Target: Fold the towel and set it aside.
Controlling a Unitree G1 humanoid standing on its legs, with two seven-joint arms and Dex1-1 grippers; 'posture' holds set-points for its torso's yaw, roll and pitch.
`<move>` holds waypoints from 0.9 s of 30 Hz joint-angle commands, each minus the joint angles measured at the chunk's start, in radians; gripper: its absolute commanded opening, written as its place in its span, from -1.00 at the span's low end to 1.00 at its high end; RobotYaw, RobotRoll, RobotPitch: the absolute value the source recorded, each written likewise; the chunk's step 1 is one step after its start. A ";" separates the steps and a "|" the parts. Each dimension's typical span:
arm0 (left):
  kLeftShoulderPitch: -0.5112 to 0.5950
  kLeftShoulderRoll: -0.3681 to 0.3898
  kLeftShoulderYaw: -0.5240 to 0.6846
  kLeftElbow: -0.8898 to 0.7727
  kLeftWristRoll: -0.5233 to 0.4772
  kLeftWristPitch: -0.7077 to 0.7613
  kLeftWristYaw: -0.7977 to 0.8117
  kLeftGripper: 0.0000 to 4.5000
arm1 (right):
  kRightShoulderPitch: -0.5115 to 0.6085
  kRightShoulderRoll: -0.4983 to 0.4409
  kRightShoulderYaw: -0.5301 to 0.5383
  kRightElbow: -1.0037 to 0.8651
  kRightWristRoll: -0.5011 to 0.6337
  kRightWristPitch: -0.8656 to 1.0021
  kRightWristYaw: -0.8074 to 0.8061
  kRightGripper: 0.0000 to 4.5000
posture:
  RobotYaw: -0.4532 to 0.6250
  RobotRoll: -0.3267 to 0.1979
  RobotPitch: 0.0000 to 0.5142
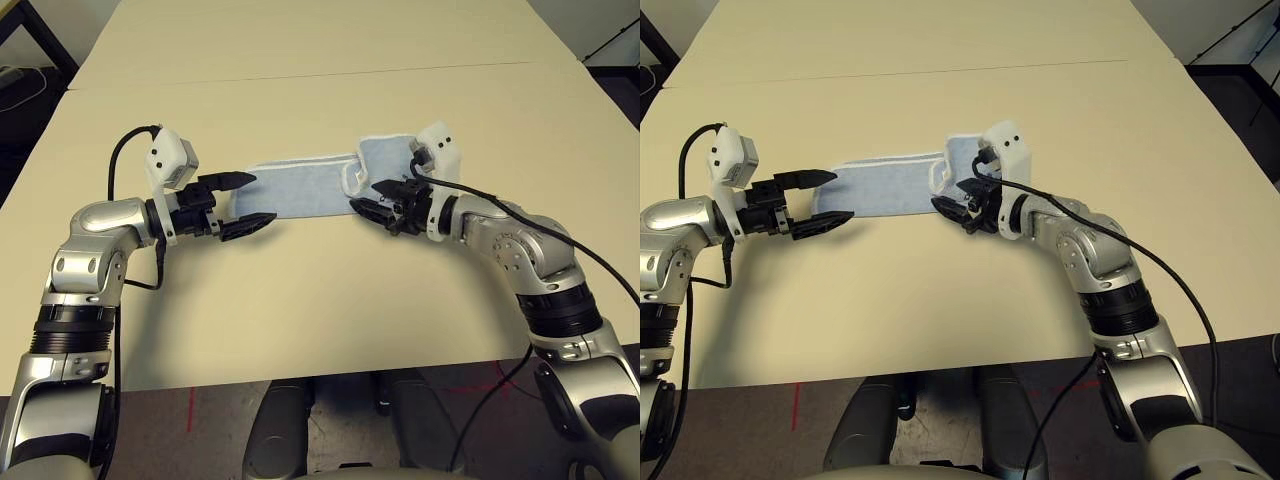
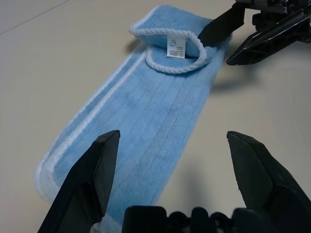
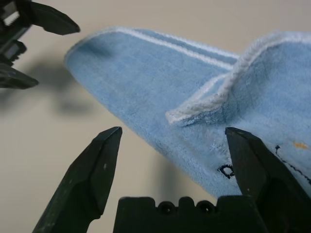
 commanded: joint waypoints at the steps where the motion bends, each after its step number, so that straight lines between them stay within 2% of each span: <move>1: 0.009 0.009 0.004 -0.007 0.000 0.003 -0.001 1.00 | -0.006 -0.042 0.009 -0.050 0.005 -0.018 0.078 0.99 | -0.07 0.25 -0.10; 12: -0.004 0.009 0.005 0.017 0.009 0.004 0.008 1.00 | 0.002 -0.214 -0.030 -0.052 0.006 -0.175 0.344 0.99 | -0.08 0.25 -0.15; 18: -0.010 -0.005 0.020 0.018 0.000 0.025 0.059 1.00 | 0.019 -0.174 -0.104 0.114 -0.061 -0.426 0.326 0.99 | -0.07 0.25 -0.15; 24: 0.013 -0.014 0.032 0.000 0.003 0.023 0.108 1.00 | 0.069 -0.202 -0.084 0.298 -0.163 -0.750 0.469 0.99 | -0.06 0.25 -0.13; 27: 0.027 -0.027 0.049 -0.010 0.008 0.025 0.156 1.00 | 0.064 -0.196 -0.102 0.382 -0.164 -0.854 0.528 0.99 | -0.04 0.25 -0.11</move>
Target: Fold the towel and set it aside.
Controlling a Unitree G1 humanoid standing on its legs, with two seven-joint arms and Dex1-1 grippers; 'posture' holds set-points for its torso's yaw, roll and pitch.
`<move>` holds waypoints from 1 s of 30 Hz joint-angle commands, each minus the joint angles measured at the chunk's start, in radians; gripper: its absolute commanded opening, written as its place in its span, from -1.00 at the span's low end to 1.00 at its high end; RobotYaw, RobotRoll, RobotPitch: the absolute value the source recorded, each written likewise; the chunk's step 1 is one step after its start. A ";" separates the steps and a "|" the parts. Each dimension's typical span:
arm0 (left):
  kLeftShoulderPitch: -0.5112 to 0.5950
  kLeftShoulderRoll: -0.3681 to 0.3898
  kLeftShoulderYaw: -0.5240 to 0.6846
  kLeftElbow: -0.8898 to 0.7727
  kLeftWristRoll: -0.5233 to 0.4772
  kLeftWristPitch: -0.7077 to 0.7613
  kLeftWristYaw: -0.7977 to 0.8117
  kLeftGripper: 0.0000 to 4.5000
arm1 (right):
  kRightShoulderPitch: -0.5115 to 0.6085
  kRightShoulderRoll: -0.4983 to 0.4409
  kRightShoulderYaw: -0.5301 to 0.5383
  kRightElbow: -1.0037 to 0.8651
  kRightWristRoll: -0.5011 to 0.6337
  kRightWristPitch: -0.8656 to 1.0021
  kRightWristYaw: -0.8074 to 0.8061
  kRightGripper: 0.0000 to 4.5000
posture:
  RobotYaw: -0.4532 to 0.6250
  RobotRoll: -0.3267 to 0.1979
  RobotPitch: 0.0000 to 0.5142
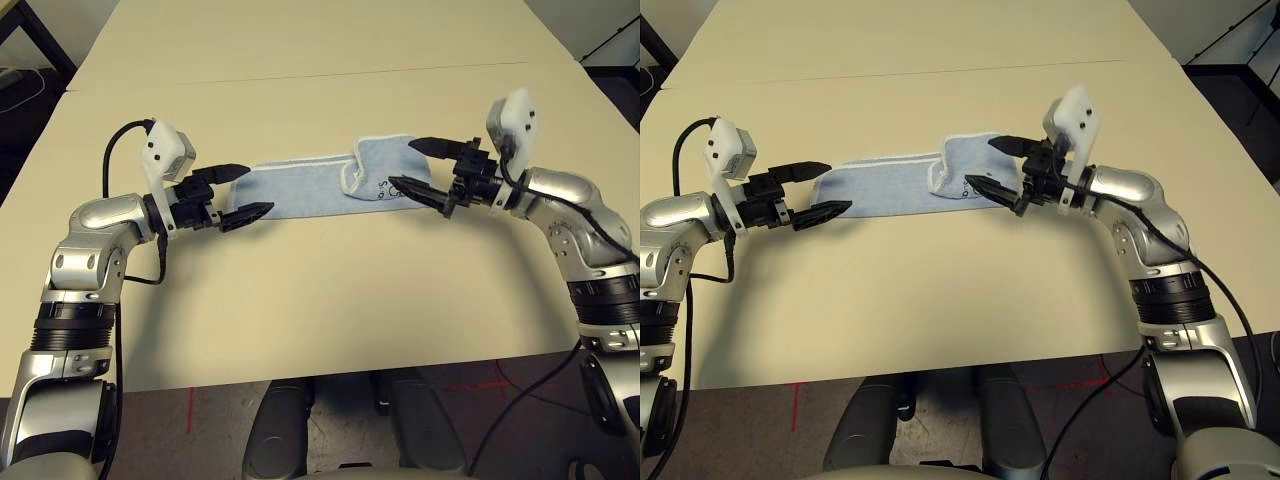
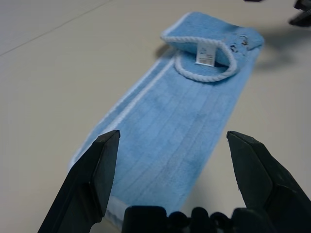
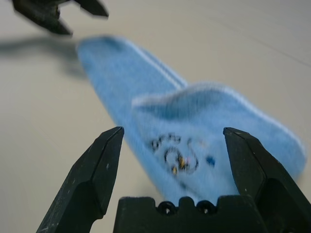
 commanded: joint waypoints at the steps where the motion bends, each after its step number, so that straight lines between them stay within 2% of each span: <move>1: 0.033 -0.024 0.023 -0.021 0.008 0.011 0.070 1.00 | 0.001 -0.009 -0.013 0.104 -0.013 -0.160 0.095 0.99 | -0.03 0.25 -0.11; 4: 0.047 -0.060 0.061 -0.057 -0.010 0.055 0.166 1.00 | -0.018 -0.013 -0.040 0.206 0.004 -0.227 0.151 0.99 | -0.02 0.25 -0.10; 9: 0.067 -0.062 0.091 -0.131 0.011 0.154 0.307 1.00 | -0.055 -0.009 -0.040 0.296 -0.011 -0.301 0.187 0.99 | 0.02 0.25 -0.08; 12: 0.072 -0.095 0.158 -0.241 -0.078 0.321 0.413 1.00 | -0.081 0.017 -0.042 0.313 0.000 -0.293 0.173 0.99 | 0.04 0.25 -0.06; 18: 0.080 -0.126 0.230 -0.384 -0.234 0.567 0.501 1.00 | -0.104 0.053 -0.036 0.326 -0.007 -0.290 0.171 0.99 | 0.07 0.25 -0.05; 24: 0.074 -0.163 0.344 -0.364 -0.408 0.831 0.592 1.00 | -0.109 0.072 -0.034 0.333 -0.015 -0.297 0.163 0.99 | 0.06 0.25 -0.03; 30: 0.045 -0.220 0.411 -0.318 -0.474 0.951 0.696 1.00 | -0.096 0.076 -0.037 0.318 -0.020 -0.291 0.157 0.99 | 0.05 0.25 -0.03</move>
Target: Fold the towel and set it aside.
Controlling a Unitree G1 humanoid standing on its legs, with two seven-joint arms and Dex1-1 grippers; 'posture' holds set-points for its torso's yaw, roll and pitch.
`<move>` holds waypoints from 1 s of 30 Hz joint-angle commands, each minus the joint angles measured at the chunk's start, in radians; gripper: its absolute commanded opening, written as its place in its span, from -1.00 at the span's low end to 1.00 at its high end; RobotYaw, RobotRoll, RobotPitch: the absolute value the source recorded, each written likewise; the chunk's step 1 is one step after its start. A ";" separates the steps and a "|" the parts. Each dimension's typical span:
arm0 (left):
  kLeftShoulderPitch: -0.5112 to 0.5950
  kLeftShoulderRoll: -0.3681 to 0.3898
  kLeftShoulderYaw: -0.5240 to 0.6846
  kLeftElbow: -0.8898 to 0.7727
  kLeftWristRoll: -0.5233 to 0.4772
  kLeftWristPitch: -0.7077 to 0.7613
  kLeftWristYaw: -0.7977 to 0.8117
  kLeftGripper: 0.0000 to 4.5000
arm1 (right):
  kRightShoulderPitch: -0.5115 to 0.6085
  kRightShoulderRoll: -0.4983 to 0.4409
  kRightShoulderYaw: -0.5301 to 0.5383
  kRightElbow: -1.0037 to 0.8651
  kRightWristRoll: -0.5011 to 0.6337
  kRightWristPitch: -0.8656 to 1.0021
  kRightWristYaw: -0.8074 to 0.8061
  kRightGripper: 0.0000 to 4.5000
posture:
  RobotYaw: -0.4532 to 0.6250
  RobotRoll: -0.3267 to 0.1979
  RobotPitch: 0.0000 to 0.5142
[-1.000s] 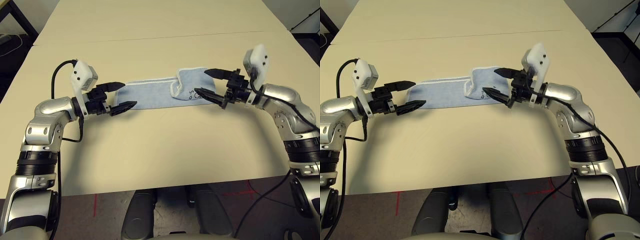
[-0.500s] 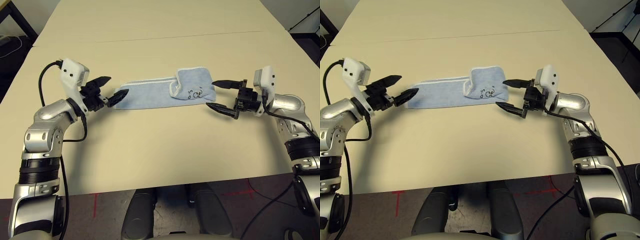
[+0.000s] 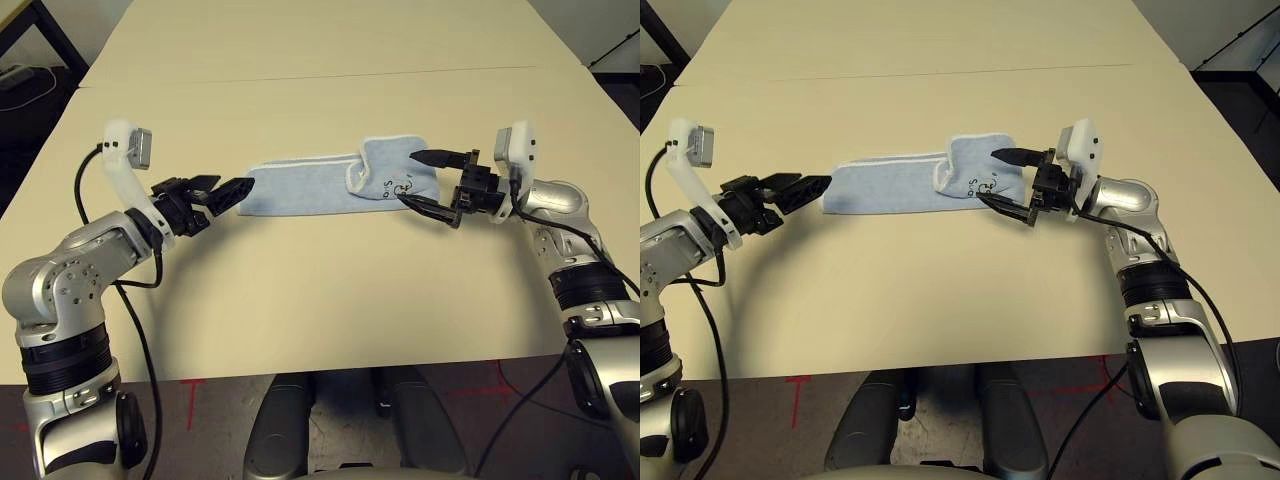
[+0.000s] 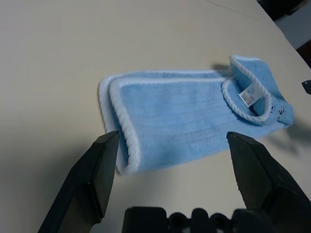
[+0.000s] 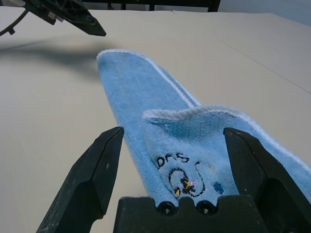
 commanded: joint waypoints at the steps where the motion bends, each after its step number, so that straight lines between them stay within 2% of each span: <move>1: -0.019 -0.040 0.045 0.038 -0.045 0.081 0.068 1.00 | 0.017 -0.001 -0.008 -0.007 -0.009 -0.001 -0.004 0.99 | 0.05 0.25 -0.03; 12: -0.088 -0.134 0.146 0.091 -0.092 0.263 0.206 1.00 | 0.040 -0.026 -0.020 -0.002 -0.010 0.000 -0.005 0.99 | 0.04 0.25 -0.03; 25: -0.174 -0.230 0.242 0.112 -0.056 0.380 0.265 1.00 | 0.086 -0.019 -0.043 -0.087 0.044 0.120 -0.025 0.99 | 0.03 0.25 -0.04; 27: -0.180 -0.218 0.232 0.116 -0.052 0.391 0.276 1.00 | 0.086 -0.018 -0.042 -0.093 0.043 0.123 -0.027 0.99 | 0.03 0.25 -0.04; 30: -0.173 -0.156 0.186 0.146 -0.062 0.393 0.300 1.00 | 0.086 -0.015 -0.041 -0.099 0.043 0.125 -0.027 0.99 | 0.03 0.25 -0.04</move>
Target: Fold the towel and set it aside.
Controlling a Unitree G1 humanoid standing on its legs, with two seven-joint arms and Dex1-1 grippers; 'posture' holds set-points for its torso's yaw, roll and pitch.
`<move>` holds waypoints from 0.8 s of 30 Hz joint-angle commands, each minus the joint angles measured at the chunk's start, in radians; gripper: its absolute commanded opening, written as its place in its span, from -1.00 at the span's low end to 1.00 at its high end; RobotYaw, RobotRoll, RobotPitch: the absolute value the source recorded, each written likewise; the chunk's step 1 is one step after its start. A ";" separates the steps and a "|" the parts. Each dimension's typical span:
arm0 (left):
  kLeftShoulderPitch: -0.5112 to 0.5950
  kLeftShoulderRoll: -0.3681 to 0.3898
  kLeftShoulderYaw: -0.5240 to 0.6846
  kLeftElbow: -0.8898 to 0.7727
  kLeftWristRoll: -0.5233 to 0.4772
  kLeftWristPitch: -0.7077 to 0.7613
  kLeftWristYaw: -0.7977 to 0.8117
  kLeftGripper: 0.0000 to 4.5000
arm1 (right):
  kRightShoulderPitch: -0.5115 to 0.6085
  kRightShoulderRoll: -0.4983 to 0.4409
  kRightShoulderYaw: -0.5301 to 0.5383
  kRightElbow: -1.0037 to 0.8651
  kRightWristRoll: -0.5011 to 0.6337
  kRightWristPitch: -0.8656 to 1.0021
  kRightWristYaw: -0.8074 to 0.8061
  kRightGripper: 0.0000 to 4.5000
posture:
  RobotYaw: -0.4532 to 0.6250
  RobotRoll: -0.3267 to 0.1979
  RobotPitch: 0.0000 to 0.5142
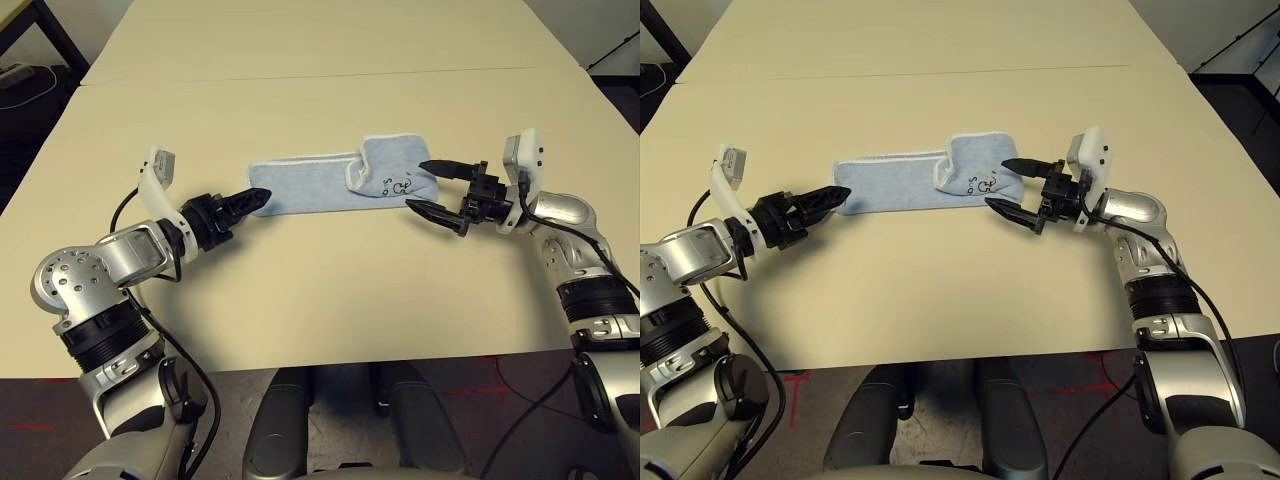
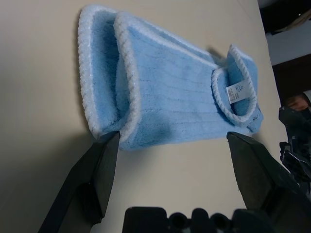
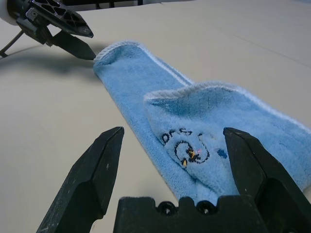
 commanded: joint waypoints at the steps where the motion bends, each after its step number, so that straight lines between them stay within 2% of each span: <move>1: 0.010 0.072 -0.042 0.044 0.006 0.018 0.023 1.00 | 0.015 0.004 -0.010 -0.018 0.004 0.008 0.001 0.99 | 0.03 0.25 -0.04; 7: -0.002 0.179 -0.071 0.094 0.021 0.018 -0.006 1.00 | 0.013 0.013 -0.006 -0.023 0.002 0.009 0.000 0.99 | 0.04 0.25 -0.05; 10: 0.014 0.201 -0.080 0.096 0.005 0.018 -0.018 1.00 | 0.013 0.014 -0.007 -0.023 0.001 0.007 0.001 0.99 | 0.04 0.25 -0.05; 20: -0.016 0.056 -0.051 0.079 -0.007 0.018 0.034 1.00 | 0.013 0.009 -0.005 -0.025 -0.008 0.002 -0.002 0.99 | 0.03 0.25 -0.07; 24: -0.029 0.025 -0.048 0.090 0.014 0.018 0.049 1.00 | 0.014 0.007 -0.006 -0.028 -0.009 0.001 -0.004 0.99 | 0.03 0.25 -0.07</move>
